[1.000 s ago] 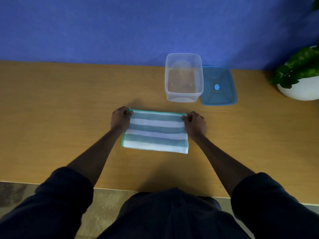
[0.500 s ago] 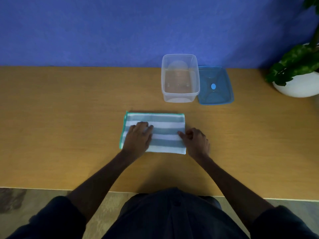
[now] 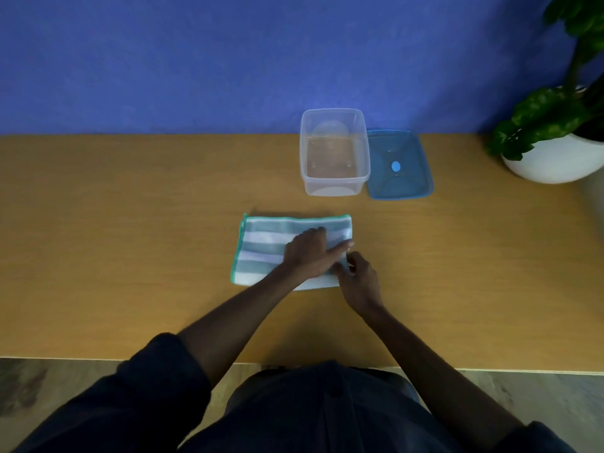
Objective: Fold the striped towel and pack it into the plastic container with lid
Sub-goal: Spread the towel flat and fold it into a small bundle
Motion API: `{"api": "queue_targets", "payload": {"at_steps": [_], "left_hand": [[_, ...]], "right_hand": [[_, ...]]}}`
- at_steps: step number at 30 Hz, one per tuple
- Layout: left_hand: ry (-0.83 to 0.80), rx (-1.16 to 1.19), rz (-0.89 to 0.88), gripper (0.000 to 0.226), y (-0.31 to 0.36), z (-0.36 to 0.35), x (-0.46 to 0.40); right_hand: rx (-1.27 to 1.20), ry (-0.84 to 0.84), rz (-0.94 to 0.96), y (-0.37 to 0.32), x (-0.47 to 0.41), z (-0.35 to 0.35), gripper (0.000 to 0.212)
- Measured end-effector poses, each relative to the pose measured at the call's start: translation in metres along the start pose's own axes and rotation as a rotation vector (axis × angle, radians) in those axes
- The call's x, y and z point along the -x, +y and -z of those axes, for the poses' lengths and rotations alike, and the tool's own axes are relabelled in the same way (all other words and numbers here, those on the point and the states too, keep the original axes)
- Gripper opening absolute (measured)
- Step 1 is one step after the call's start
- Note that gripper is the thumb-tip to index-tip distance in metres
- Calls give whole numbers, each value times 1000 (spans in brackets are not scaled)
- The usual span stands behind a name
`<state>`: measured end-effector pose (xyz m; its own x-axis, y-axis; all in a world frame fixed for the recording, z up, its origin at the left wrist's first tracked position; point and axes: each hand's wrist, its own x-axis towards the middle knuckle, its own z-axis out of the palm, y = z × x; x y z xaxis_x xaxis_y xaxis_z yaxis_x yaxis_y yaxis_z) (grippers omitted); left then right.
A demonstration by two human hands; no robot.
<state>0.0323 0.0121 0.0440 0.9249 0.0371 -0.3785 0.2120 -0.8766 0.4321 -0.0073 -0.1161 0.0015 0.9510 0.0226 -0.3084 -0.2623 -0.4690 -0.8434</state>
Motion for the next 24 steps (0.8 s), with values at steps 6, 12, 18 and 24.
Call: {"api": "queue_targets", "payload": {"at_steps": [6, 12, 18, 24], "left_hand": [[-135, 446, 180, 77, 37, 3, -8], [49, 713, 152, 23, 16, 6, -8], [113, 1043, 273, 15, -42, 24, -4], [205, 902, 166, 16, -90, 21, -9]], "right_hand": [[-119, 117, 185, -15, 20, 10, 25], [10, 95, 322, -20, 35, 4, 47], [342, -30, 638, -23, 34, -29, 53], [578, -163, 698, -24, 26, -69, 55]]}}
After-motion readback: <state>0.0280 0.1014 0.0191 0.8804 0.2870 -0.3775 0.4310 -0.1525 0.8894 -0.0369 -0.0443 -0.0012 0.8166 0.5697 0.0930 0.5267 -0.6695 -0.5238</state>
